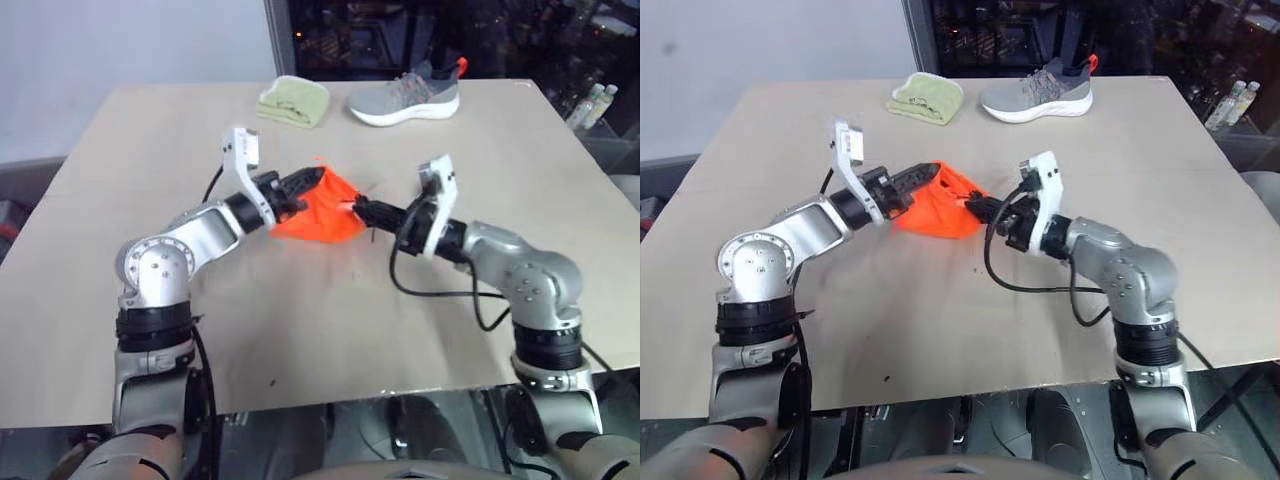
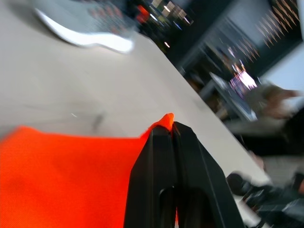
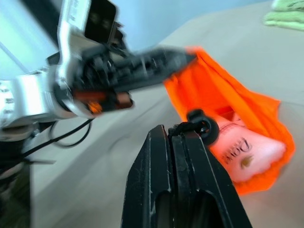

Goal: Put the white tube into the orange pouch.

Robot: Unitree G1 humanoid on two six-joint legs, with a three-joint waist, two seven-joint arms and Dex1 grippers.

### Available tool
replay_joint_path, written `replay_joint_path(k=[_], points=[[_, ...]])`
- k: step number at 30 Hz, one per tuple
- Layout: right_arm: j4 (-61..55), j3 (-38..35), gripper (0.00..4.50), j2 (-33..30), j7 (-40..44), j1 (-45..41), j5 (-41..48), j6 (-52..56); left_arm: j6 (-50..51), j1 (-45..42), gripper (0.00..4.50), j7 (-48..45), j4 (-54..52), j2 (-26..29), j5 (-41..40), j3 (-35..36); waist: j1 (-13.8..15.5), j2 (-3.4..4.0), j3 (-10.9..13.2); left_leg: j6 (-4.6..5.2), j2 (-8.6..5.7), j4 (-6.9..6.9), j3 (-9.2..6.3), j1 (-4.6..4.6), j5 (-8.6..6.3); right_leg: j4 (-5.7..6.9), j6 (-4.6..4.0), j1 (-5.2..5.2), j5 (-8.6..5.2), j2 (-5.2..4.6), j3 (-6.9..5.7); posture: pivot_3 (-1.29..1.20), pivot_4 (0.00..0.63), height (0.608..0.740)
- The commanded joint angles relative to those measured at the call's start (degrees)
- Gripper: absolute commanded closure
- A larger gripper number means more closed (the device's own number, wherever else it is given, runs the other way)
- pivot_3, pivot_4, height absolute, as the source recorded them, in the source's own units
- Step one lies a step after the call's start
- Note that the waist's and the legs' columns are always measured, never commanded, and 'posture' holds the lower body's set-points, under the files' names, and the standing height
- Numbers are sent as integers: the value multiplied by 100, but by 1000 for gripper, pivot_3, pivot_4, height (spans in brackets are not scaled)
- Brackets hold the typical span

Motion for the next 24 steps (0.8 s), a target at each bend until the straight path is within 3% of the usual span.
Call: replay_joint_path(k=[1,3,8,17,24], points=[[-304,-389,4500,-374,106,-152,645,481,-671,226,2870,-1226,-692,564,840,-680,0,0,0,0,0,0,0,0,0,0,0,0,0,0,0,0,150,740],[-298,-451,4500,-703,164,-205,823,709,-1292,439,2039,-2213,-941,1028,1344,-1021,3,5,3,1,1,-2,20,0,-1,-5,-2,0,-1,0,3,0,150,740],[-395,-389,4500,-1400,439,-251,1154,1073,-2773,519,2039,-3671,-794,1464,2443,-1520,31,14,9,2,8,-5,35,-5,-1,-13,-24,-1,-14,0,-1,0,150,740],[-760,132,4500,-2628,1107,-289,1035,1097,-4488,-365,2039,-4231,218,535,3896,-2249,51,11,15,18,16,12,37,-14,-9,-21,2,4,-2,-5,2,0,150,740],[-893,221,4500,-2832,1173,-302,1018,1013,-5259,-710,2039,-4650,638,77,4333,-2460,35,14,21,23,16,18,33,-16,-11,-16,3,4,-2,-3,-1,0,150,740]])
